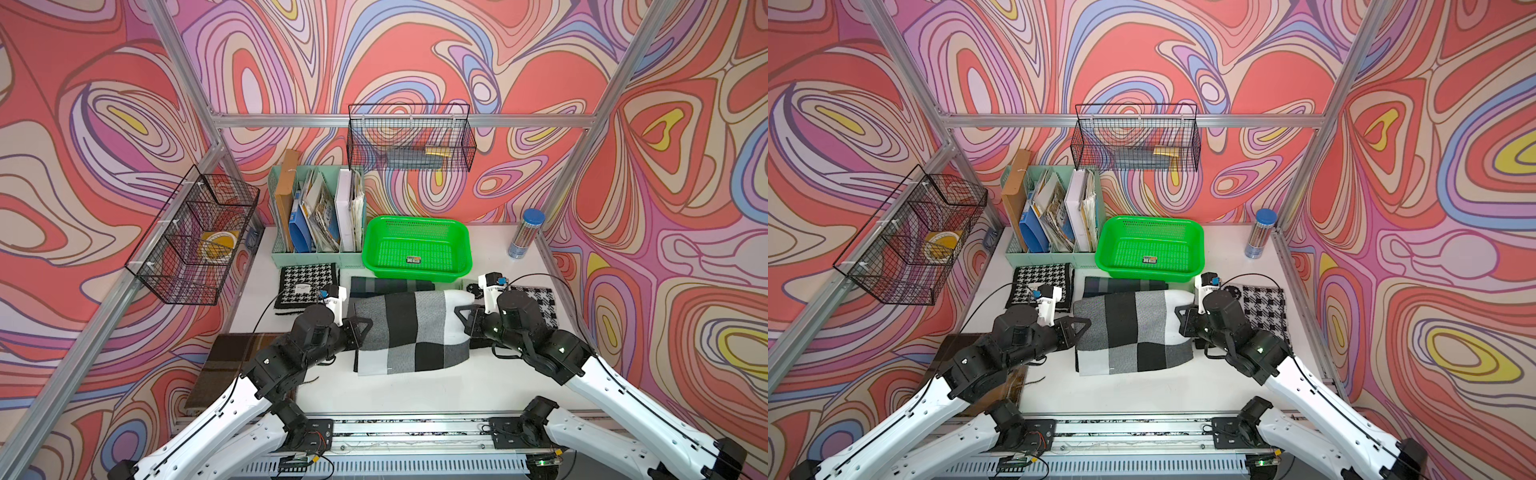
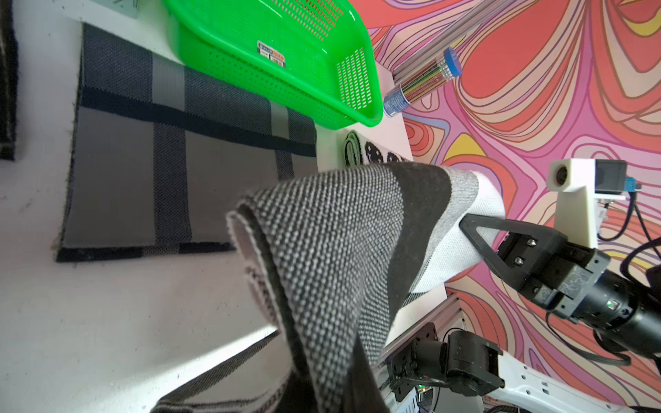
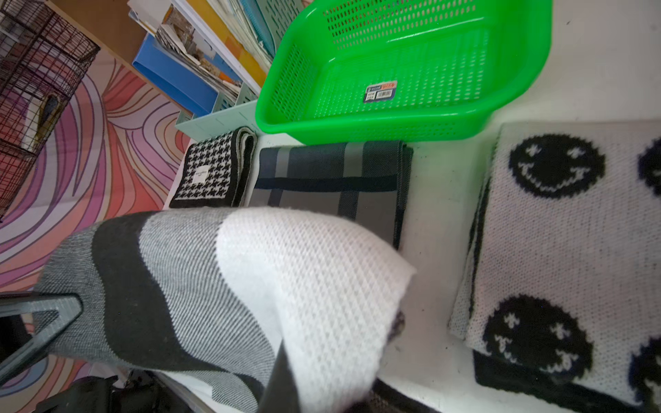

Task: Put the folded scarf in the basket
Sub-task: Place the scarf in the basket.

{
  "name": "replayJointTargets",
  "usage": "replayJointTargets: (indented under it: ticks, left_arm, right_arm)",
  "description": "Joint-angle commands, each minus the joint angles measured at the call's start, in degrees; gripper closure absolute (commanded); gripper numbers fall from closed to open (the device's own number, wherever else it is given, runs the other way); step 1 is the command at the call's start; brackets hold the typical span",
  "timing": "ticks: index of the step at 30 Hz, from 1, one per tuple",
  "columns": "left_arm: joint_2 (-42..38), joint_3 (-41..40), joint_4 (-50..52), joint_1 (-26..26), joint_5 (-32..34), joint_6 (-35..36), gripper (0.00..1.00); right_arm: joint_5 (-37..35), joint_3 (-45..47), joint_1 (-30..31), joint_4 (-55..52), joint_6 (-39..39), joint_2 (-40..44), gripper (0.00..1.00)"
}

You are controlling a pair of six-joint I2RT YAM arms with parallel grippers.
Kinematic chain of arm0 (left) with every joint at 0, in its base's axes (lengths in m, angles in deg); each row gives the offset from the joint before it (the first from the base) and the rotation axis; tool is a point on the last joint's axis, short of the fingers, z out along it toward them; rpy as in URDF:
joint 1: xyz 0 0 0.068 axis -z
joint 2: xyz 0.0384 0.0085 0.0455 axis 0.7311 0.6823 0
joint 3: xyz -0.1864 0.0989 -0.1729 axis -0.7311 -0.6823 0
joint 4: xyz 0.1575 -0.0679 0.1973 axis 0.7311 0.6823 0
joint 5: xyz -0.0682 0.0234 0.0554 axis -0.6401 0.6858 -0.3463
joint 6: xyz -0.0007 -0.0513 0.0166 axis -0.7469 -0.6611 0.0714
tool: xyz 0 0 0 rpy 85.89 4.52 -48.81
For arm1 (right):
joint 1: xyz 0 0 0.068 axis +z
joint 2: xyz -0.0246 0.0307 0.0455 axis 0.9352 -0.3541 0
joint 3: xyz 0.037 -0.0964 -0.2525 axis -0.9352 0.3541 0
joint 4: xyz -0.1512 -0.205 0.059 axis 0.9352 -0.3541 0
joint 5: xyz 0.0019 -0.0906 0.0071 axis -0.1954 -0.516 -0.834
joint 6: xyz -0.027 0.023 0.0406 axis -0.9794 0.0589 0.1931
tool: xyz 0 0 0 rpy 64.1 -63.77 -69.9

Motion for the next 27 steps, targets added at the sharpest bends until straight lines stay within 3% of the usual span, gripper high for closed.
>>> replayJointTargets:
  ticks: [1, 21, 27]
  left_arm:
    - [2.95, 4.77, 1.3, 0.27, 4.16, 3.49, 1.0]
    - [29.53, 34.5, 5.41, -0.12, 17.0, 20.74, 1.0]
    - [36.09, 40.78, 4.53, -3.59, 14.31, 21.76, 1.0]
  right_arm:
    - [-7.77, -3.69, 0.16, -1.22, -2.31, -1.7, 1.0]
    - [-16.88, -22.08, -0.55, 1.73, -13.99, -17.2, 1.0]
    - [-11.29, -25.3, -6.79, 3.26, -14.28, -20.91, 1.0]
